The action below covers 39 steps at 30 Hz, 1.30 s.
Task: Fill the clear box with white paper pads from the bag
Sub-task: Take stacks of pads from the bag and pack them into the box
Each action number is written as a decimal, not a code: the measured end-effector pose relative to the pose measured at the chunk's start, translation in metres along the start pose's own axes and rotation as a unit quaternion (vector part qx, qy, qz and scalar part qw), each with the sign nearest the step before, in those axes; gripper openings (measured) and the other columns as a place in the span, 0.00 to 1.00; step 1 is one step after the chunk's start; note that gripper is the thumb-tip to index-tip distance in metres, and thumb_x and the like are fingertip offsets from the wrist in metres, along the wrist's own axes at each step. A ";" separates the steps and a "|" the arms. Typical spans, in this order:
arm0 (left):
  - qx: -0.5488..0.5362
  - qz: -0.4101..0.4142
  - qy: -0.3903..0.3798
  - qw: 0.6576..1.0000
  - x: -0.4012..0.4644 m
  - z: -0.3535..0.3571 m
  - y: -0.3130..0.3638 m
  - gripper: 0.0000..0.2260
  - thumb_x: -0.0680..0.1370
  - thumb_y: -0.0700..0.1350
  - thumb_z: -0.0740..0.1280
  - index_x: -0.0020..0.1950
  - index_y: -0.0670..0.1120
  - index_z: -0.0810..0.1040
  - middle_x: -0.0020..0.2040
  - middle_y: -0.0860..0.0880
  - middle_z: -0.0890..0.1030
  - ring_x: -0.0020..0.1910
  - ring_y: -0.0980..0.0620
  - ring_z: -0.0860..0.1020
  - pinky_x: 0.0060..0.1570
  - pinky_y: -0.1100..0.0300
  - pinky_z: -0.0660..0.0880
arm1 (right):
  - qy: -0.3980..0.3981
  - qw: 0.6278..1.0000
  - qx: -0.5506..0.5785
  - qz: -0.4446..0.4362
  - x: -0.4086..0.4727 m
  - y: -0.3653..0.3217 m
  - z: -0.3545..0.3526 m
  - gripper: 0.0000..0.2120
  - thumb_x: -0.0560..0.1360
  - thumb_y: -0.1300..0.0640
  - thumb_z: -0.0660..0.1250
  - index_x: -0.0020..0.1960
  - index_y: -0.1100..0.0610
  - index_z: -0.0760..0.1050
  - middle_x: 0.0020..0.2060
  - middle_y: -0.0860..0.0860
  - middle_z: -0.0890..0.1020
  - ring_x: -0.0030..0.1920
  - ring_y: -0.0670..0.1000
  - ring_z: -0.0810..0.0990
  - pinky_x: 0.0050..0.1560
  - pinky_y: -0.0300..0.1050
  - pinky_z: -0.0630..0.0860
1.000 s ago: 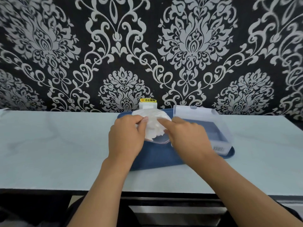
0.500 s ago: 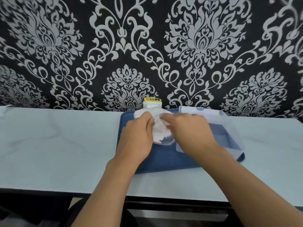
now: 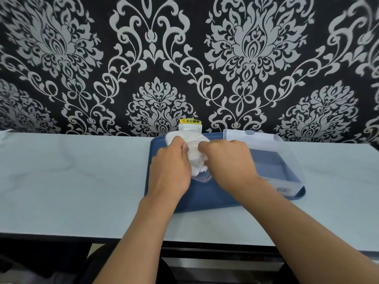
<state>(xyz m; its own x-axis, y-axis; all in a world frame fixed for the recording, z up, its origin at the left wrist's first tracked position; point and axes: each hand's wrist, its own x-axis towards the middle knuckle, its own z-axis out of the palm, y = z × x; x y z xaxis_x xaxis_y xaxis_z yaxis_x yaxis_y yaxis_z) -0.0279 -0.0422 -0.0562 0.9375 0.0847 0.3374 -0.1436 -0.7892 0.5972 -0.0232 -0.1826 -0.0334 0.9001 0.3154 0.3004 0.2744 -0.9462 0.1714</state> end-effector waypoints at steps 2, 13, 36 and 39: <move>0.004 0.003 -0.001 1.000 -0.001 0.001 0.002 0.10 0.85 0.48 0.55 0.53 0.48 0.74 0.45 0.43 0.79 0.43 0.41 0.76 0.42 0.45 0.76 | 0.004 1.000 0.012 -0.009 -0.001 0.001 0.003 0.10 0.73 0.59 0.68 0.51 0.51 0.71 0.40 0.48 0.73 0.36 0.55 0.71 0.31 0.44 0.58; 0.039 0.013 -0.024 0.999 0.000 0.001 0.003 0.09 0.85 0.51 0.54 0.50 0.49 0.68 0.45 0.47 0.78 0.41 0.45 0.73 0.37 0.50 0.69 | -0.008 1.000 0.010 -0.003 0.005 0.004 0.015 0.11 0.74 0.55 0.69 0.51 0.48 0.69 0.41 0.47 0.77 0.39 0.55 0.78 0.36 0.44 0.68; 0.003 0.017 -0.018 1.000 0.010 0.012 -0.021 0.13 0.78 0.44 0.69 0.62 0.48 0.75 0.64 0.51 0.75 0.59 0.48 0.74 0.46 0.56 0.70 | 0.038 0.994 -0.026 -0.096 -0.014 -0.003 0.037 0.21 0.46 0.68 0.78 0.36 0.54 0.78 0.40 0.52 0.75 0.38 0.55 0.73 0.29 0.46 0.68; 0.012 0.017 -0.015 1.000 0.008 0.015 -0.017 0.13 0.78 0.43 0.69 0.62 0.48 0.75 0.63 0.52 0.75 0.59 0.48 0.73 0.44 0.57 0.68 | 0.027 0.997 -0.014 -0.069 -0.015 -0.002 0.043 0.19 0.46 0.67 0.79 0.33 0.53 0.80 0.40 0.52 0.74 0.38 0.55 0.72 0.32 0.45 0.67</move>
<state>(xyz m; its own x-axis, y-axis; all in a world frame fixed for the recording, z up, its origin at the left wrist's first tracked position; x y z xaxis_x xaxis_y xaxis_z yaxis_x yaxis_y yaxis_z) -0.0129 -0.0372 -0.0743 0.9414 0.0406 0.3347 -0.1674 -0.8055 0.5685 -0.0223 -0.1887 -0.0783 0.8352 0.4463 0.3213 0.3841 -0.8916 0.2398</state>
